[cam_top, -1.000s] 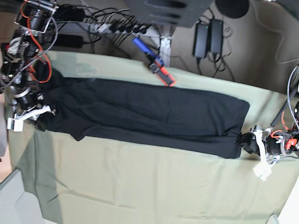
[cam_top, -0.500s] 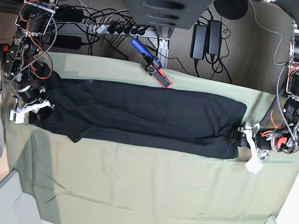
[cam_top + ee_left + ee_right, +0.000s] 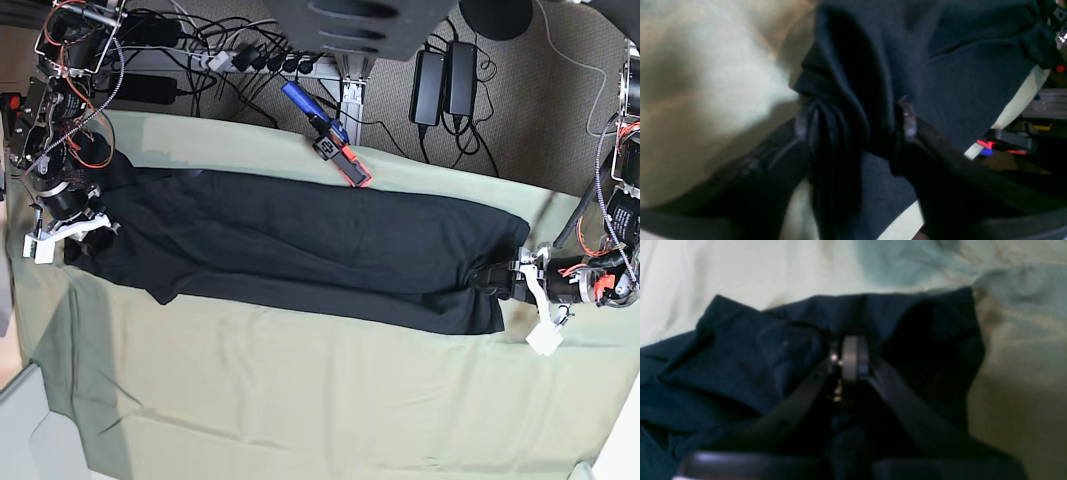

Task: Fold the T-shirt properly
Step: 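Smooth the lengthwise-folded shirt flat with both grippers, then swing the left gripper with its shirt end toward the right gripper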

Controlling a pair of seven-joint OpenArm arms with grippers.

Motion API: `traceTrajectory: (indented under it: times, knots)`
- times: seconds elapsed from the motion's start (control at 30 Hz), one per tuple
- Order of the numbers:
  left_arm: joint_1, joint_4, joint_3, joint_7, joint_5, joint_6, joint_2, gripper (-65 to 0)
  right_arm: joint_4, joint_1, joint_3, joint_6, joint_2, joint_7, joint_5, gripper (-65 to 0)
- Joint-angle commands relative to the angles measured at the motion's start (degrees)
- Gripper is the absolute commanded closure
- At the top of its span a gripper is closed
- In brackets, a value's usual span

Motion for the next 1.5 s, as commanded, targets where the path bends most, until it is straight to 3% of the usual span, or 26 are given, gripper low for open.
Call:
traceTrajectory:
  times: [0.0, 0.23, 0.5, 1.17, 1.47]
  knots:
    - [-0.3, 0.5, 0.0, 0.5, -1.2, -0.7, -0.2, -18.5, 0.9, 0.9, 0.3, 3.9, 0.9, 1.4, 1.3, 0.0]
    - [-0.4, 0.6, 0.0, -0.3, -0.8, -0.7, 0.6, 0.0, 0.9, 0.9, 0.3, 3.9, 1.0, 1.3, 1.5, 0.0]
    - [-3.6, 0.6, -0.1, 2.6, -1.1, -0.7, 0.3, 0.0, 1.9, 0.9, 0.3, 3.9, 1.1, 1.3, 4.3, 0.0]
    - [-9.2, 0.6, -0.1, 2.0, 3.7, -0.7, -6.3, 0.0, 10.2, 0.9, 0.4, 3.9, 1.1, 1.0, 5.4, 0.0]
    - [-11.0, 0.6, -0.1, -5.1, 17.1, -0.7, -6.9, 0.0, 11.7, 0.9, 0.4, 4.0, 1.1, 0.4, 6.4, 0.0]
